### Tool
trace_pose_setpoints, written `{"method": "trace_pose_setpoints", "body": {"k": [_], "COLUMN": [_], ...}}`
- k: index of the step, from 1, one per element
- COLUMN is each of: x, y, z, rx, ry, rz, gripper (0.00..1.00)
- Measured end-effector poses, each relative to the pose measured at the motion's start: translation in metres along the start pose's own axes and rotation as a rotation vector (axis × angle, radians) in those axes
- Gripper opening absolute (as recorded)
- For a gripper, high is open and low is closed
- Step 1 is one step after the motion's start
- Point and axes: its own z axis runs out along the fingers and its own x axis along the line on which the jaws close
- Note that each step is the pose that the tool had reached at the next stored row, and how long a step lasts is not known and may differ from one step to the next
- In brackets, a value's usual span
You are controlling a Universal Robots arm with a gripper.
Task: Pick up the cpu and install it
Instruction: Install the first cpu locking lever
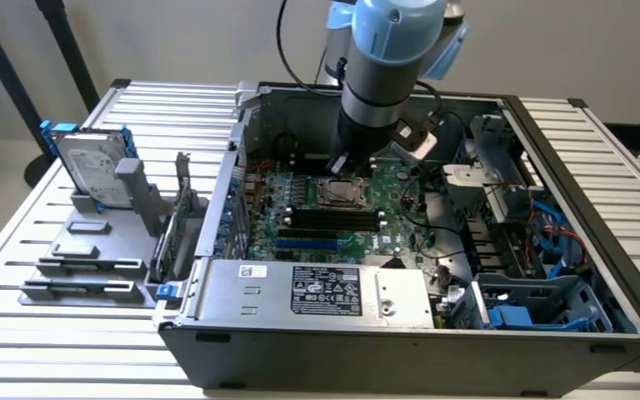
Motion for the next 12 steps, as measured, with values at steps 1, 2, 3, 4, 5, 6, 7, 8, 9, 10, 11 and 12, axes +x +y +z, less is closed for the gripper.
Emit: {"method": "trace_pose_setpoints", "body": {"k": [1, 2, 3, 4, 5, 6, 7, 8, 9, 10, 11, 12], "x": [-0.002, -0.005, -0.008, -0.011, -0.014, -0.018, -0.021, -0.024, -0.027, -0.031, -0.034, -0.037], "y": [0.0002, -0.0003, -0.0011, -0.0019, -0.0030, -0.0042, -0.0053, -0.0067, -0.0080, -0.0096, -0.0111, -0.0125], "z": [-0.0028, -0.0048, -0.0065, -0.0079, -0.0090, -0.0102, -0.0113, -0.0125, -0.0136, -0.0148, -0.0159, -0.0170], "rx": [0.0000, -0.0001, -0.0001, 0.0000, -0.0001, 0.0000, 0.0000, 0.0000, 0.0000, 0.0000, 0.0000, -0.0001], "ry": [0.0000, -0.0001, -0.0001, -0.0001, 0.0000, 0.0000, 0.0001, 0.0001, 0.0000, 0.0001, 0.0001, 0.0000], "rz": [0.000, 0.000, 0.000, 0.000, 0.000, 0.000, 0.000, 0.000, 0.000, 0.000, 0.000, 0.000], "gripper": [0.11, 0.11, 0.11, 0.11, 0.11, 0.11, 0.11, 0.11, 0.11, 0.11, 0.11, 0.11]}}
